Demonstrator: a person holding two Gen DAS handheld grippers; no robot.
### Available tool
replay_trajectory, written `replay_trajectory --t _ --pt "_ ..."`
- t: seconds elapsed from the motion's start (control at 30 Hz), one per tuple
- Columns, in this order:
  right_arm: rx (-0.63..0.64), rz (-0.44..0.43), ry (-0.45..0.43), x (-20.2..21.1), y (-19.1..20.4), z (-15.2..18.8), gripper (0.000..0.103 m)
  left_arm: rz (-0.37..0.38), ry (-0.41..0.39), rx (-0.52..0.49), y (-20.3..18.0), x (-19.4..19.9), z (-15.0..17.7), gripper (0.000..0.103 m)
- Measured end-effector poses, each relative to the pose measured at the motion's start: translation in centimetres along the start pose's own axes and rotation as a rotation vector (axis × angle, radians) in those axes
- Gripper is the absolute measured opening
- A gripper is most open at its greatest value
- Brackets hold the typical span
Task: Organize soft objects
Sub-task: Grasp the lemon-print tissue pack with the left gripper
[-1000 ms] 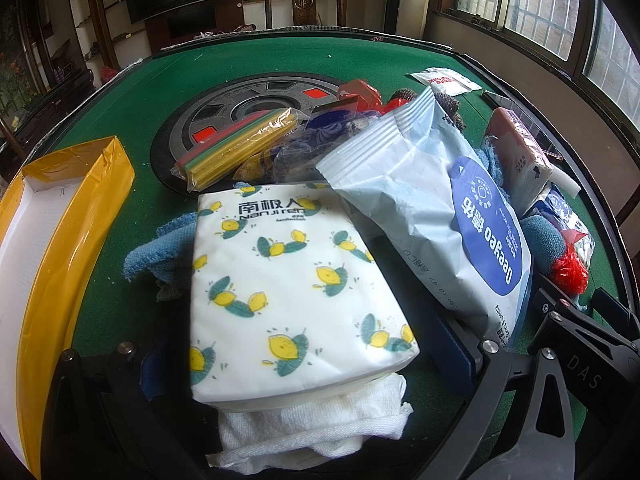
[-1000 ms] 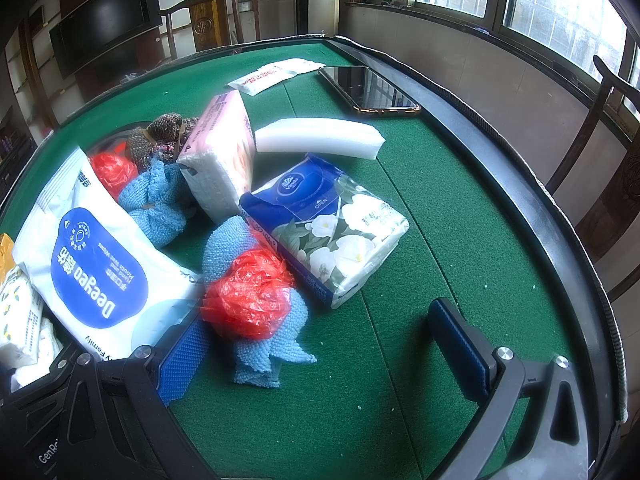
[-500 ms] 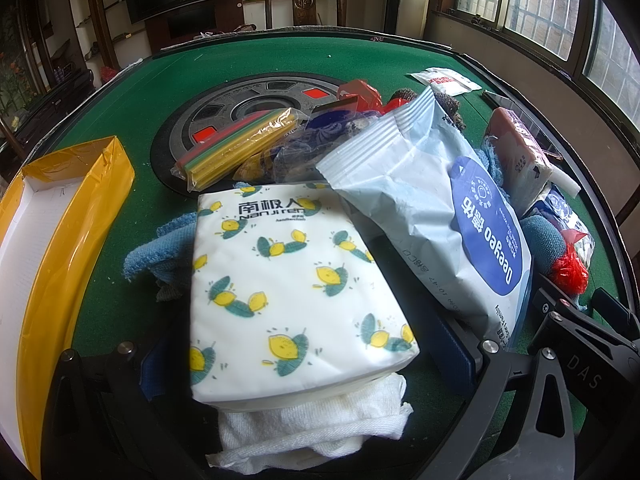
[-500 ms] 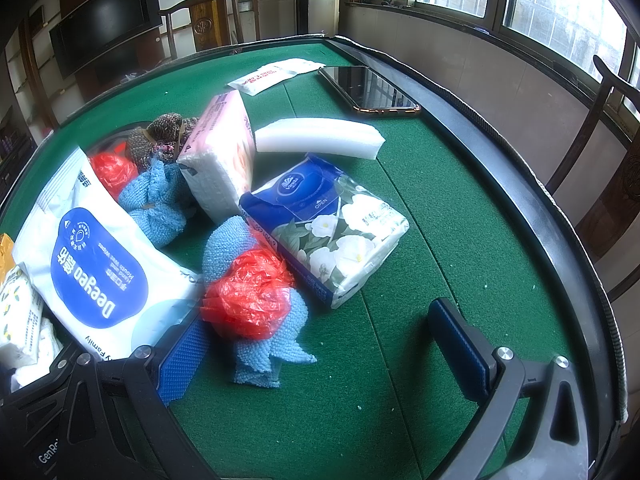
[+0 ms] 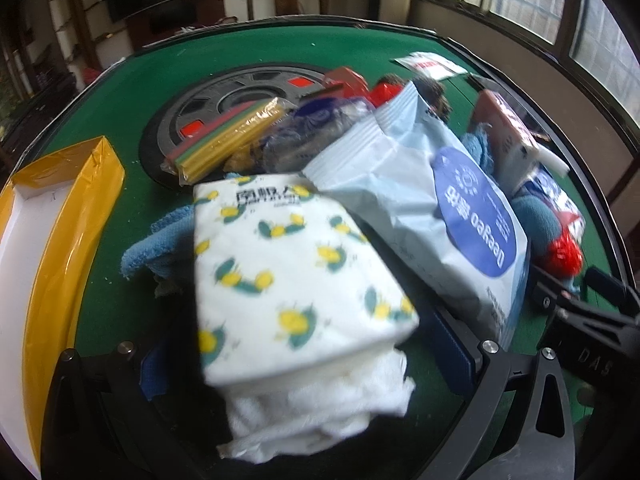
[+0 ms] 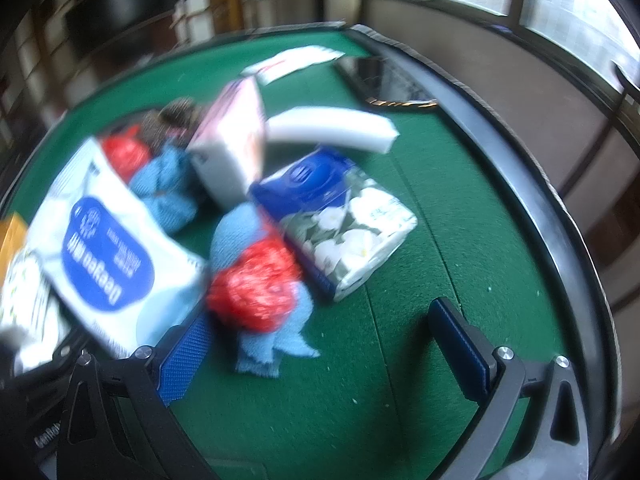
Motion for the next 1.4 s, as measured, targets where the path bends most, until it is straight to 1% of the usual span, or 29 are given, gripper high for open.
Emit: replay_trajectory --t 0.17,0.23,0.27,0.33,0.37,0.43,0.5,0.53,0.57,0.6,0.63,0.67,0.7,0.73,0.77,0.8,0.83,0.93,0.97,1.0,1.03,1.07,1.13,1.17,1.23,1.3,1.33,1.37,1.4 --pt "0.022 0.005 -0.008 0.6 0.0 0.7 0.102 -0.025 -0.016 -0.015 -0.9 0.7 1.2 0.103" --pt "0.029 0.001 0.023 0.9 -0.1 1.1 0.101 0.014 0.030 -0.019 -0.9 0.9 1.5 0.103" --pt "0.041 0.009 0.047 1.0 0.1 1.1 0.101 0.032 0.034 -0.025 -0.8 1.2 1.5 0.098" --pt "0.080 0.043 0.063 1.8 0.2 1.5 0.100 0.066 -0.018 -0.027 0.0 3.4 1.6 0.096" --pt "0.091 0.055 0.040 2.6 0.2 1.4 0.100 0.082 -0.062 -0.030 0.4 4.8 1.5 0.096" --pt "0.109 0.051 -0.075 6.3 0.3 1.2 0.100 0.114 -0.163 -0.035 1.8 8.3 1.1 0.097" --pt "0.115 0.007 -0.243 11.5 0.7 0.3 0.100 0.162 -0.237 -0.026 3.6 11.4 0.8 0.098" --pt "0.122 -0.020 -0.346 14.2 0.9 -0.2 0.101 0.192 -0.278 -0.014 4.9 12.9 0.8 0.100" --pt "0.132 -0.056 -0.453 16.7 1.2 -0.6 0.102 0.204 -0.304 -0.005 6.0 13.8 0.9 0.101" --pt "0.142 -0.149 -0.558 19.0 1.6 -0.8 0.102 0.191 -0.325 -0.003 7.3 14.5 1.1 0.101" --pt "0.139 -0.219 -0.561 19.2 1.9 -1.0 0.102 0.152 -0.333 -0.004 8.3 14.6 1.1 0.101" --pt "0.130 -0.238 -0.507 18.2 2.1 -1.4 0.102 0.090 -0.341 -0.001 9.7 14.7 1.4 0.101" --pt "0.110 -0.214 -0.420 16.1 1.9 -2.0 0.102 0.047 -0.343 0.004 10.5 14.7 1.2 0.101" --pt "0.095 -0.186 -0.410 15.1 1.6 -2.4 0.102 0.036 -0.339 0.009 11.0 14.7 1.6 0.101" --pt "0.084 -0.148 -0.437 13.9 1.2 -3.2 0.102 0.051 -0.331 0.013 10.9 14.8 1.8 0.100" --pt "0.082 -0.102 -0.457 13.0 0.9 -3.7 0.101 0.090 -0.317 0.014 10.6 14.6 2.2 0.100" --pt "0.070 -0.080 -0.463 12.0 0.4 -4.0 0.101 0.117 -0.308 0.009 10.0 14.4 2.4 0.100" --pt "-0.018 -0.145 -0.451 9.3 -0.3 -3.7 0.101 0.131 -0.270 -0.013 8.4 13.0 2.1 0.099" --pt "-0.031 -0.136 -0.441 8.7 -0.6 -3.3 0.101 0.137 -0.255 -0.006 7.8 12.5 1.7 0.099" --pt "-0.042 -0.126 -0.399 8.0 -1.4 -3.5 0.101 0.163 -0.233 0.018 7.1 11.6 1.1 0.099" --pt "-0.055 -0.146 -0.394 8.2 -1.8 -3.2 0.101 0.191 -0.212 0.048 6.7 11.0 0.7 0.099" --pt "-0.066 -0.172 -0.420 8.8 -2.1 -3.2 0.101 0.229 -0.184 0.084 6.2 10.2 0.2 0.099" --pt "-0.067 -0.155 -0.443 9.7 -2.7 -2.8 0.101 0.278 -0.136 0.120 5.1 8.7 -0.7 0.099" --pt "-0.065 -0.144 -0.438 9.6 -2.8 -2.7 0.101 0.275 -0.117 0.127 4.6 7.9 -1.1 0.099" --pt "-0.062 -0.157 -0.422 8.9 -2.7 -3.0 0.101 0.263 -0.073 0.126 3.7 6.5 -1.9 0.099" --pt "-0.044 -0.151 -0.412 8.7 -2.4 -3.0 0.101 0.243 -0.054 0.091 2.8 6.0 -2.6 0.099" --pt "-0.034 -0.148 -0.407 8.5 -2.1 -3.0 0.101 0.227 -0.052 0.075 2.5 5.7 -2.9 0.096" --pt "-0.026 -0.150 -0.401 8.2 -1.9 -3.0 0.101 0.220 -0.046 0.050 2.1 5.4 -3.1 0.075" --pt "-0.022 -0.149 -0.399 8.1 -1.7 -3.0 0.101 0.203 -0.024 0.018 1.6 4.6 -3.0 0.059"
Point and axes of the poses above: each gripper's, at about its wrist camera, not at the fingertips, and x roughly against the way its jaws point, y to its left, z to its underside, the point moved 8 cm from there along -x, roughly the way its jaws point, and after that the axes turned 6 degrees about -z, right-handed, at the moved point
